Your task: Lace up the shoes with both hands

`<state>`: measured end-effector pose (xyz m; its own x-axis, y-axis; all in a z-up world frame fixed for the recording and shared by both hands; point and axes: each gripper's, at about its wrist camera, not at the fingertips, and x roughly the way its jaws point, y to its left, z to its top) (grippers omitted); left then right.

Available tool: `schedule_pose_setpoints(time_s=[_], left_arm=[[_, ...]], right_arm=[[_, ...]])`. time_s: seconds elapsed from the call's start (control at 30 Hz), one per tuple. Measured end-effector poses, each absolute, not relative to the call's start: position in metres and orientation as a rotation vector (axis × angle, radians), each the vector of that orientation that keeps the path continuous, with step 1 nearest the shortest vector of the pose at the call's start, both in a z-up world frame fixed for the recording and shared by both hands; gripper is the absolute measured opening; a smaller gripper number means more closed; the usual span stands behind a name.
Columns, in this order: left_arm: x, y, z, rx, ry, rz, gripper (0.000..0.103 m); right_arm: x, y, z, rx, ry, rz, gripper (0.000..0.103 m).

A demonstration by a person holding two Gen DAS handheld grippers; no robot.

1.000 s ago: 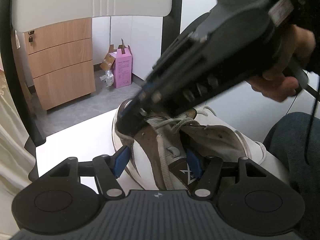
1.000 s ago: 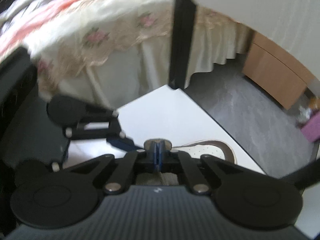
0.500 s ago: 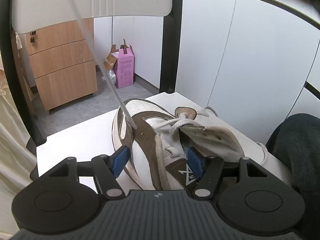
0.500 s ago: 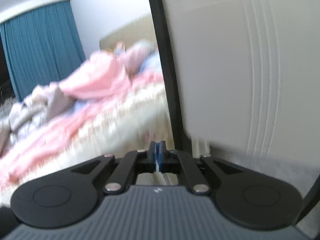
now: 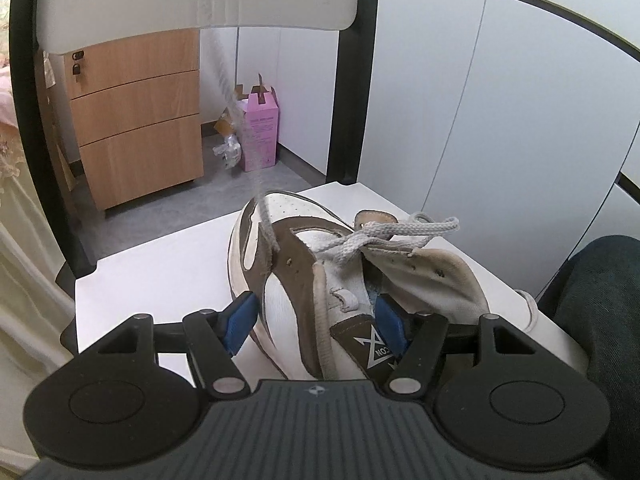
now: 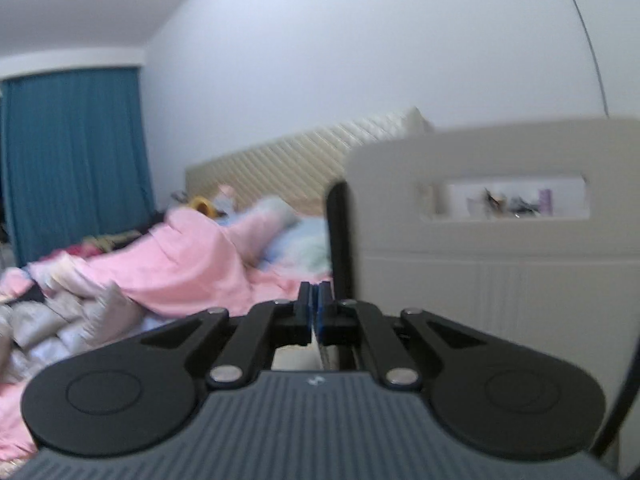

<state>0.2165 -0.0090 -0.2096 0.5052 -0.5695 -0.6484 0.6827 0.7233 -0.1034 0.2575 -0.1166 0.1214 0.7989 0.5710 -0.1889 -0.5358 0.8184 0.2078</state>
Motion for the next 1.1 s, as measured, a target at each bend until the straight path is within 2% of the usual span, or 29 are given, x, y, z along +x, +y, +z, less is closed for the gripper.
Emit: schedule_pose_setpoints(time_s=[0.1, 0.5, 0.6, 0.67, 0.7, 0.73, 0.97, 1.0, 1.03, 1.1], left_arm=[[0.216, -0.008, -0.209, 0.166, 0.726, -0.758, 0.068], [0.215, -0.011, -0.207, 0.192, 0.735, -0.759, 0.068], [0.214, -0.011, -0.207, 0.195, 0.738, -0.758, 0.068], [0.214, -0.011, -0.207, 0.198, 0.737, -0.757, 0.068], [0.214, -0.011, -0.207, 0.199, 0.737, -0.757, 0.069], [0.214, -0.011, -0.207, 0.201, 0.736, -0.757, 0.069], [0.212, -0.013, -0.208, 0.212, 0.732, -0.752, 0.070], [0.212, -0.012, -0.208, 0.211, 0.732, -0.753, 0.070], [0.212, -0.012, -0.208, 0.209, 0.731, -0.754, 0.070], [0.212, -0.012, -0.209, 0.207, 0.731, -0.754, 0.070]], right_arm=[[0.271, -0.127, 0.091, 0.161, 0.339, 0.519, 0.004], [0.301, -0.183, -0.087, 0.309, 0.755, 0.297, 0.005], [0.305, -0.184, -0.112, 0.292, 0.837, 0.287, 0.006], [0.305, -0.183, -0.121, 0.285, 0.880, 0.306, 0.024], [0.304, -0.181, -0.124, 0.288, 0.897, 0.337, 0.044], [0.302, -0.179, -0.125, 0.293, 0.922, 0.382, 0.047], [0.300, -0.151, -0.144, 0.199, 1.033, 0.528, 0.045], [0.299, -0.149, -0.147, 0.185, 1.025, 0.530, 0.034], [0.302, -0.147, -0.148, 0.175, 1.026, 0.528, 0.012], [0.311, -0.134, -0.149, 0.186, 1.006, 0.496, 0.004]])
